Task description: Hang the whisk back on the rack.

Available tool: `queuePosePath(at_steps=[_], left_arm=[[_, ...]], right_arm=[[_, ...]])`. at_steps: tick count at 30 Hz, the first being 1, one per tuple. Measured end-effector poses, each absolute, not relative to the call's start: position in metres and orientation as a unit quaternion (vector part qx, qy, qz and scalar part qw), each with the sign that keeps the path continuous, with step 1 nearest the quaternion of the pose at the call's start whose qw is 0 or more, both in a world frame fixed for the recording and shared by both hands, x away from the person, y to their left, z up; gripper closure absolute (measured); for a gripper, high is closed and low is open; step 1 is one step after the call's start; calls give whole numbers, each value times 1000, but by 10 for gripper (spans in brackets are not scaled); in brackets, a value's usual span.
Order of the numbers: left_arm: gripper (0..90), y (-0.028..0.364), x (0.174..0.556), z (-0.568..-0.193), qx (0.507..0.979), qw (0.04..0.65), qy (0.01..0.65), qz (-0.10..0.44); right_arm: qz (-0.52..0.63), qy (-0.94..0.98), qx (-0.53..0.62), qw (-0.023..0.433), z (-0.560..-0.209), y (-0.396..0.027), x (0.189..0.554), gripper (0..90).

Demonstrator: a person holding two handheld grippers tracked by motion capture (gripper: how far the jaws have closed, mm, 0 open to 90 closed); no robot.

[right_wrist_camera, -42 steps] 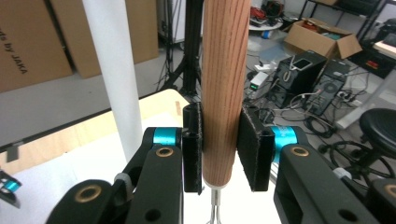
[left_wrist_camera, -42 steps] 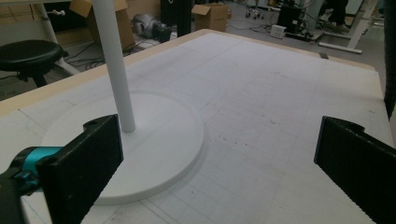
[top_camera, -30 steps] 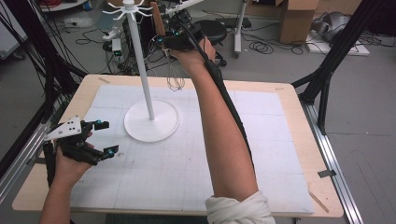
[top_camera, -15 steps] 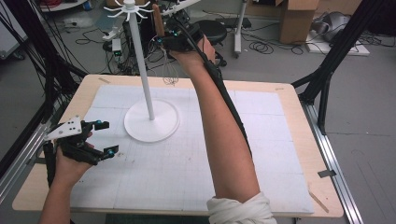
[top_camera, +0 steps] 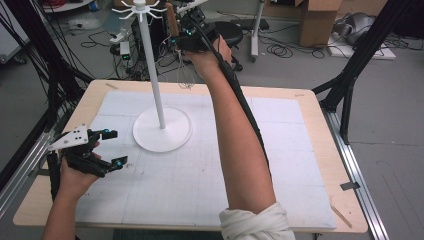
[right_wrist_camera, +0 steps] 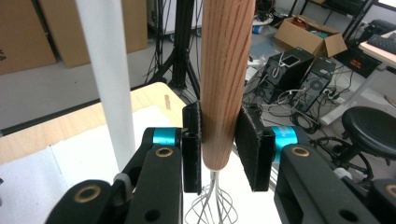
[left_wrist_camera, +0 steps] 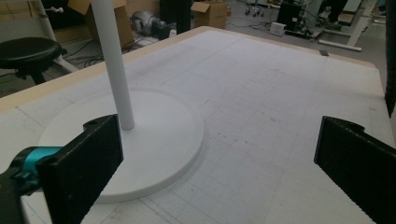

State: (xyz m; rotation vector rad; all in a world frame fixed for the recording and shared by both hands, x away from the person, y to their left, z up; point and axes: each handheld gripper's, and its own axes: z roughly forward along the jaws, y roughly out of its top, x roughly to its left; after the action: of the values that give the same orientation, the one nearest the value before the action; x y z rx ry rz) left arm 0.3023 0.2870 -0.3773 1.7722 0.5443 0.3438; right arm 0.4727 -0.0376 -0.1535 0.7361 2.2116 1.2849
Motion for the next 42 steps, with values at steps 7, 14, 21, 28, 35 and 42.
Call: queuePosePath(at_steps=[7, 14, 21, 28, 35, 42], left_arm=[[18, 289, 302, -376, 759, 590, 233, 148], [18, 288, 302, -377, 762, 587, 231, 149], [18, 287, 302, -377, 761, 588, 232, 149], [18, 286, 301, -376, 762, 586, 232, 149], [18, 287, 302, -377, 762, 586, 233, 149], [18, 288, 302, -377, 762, 586, 231, 149]], right_arm=[[471, 804, 272, 240, -151, -32, 475, 720], [469, 806, 269, 239, -148, -33, 468, 720], [473, 802, 274, 240, -148, -41, 462, 720], [469, 804, 272, 243, -150, -42, 459, 720], [469, 804, 272, 245, -149, -37, 461, 720], [464, 806, 273, 245, -150, -30, 464, 720]])
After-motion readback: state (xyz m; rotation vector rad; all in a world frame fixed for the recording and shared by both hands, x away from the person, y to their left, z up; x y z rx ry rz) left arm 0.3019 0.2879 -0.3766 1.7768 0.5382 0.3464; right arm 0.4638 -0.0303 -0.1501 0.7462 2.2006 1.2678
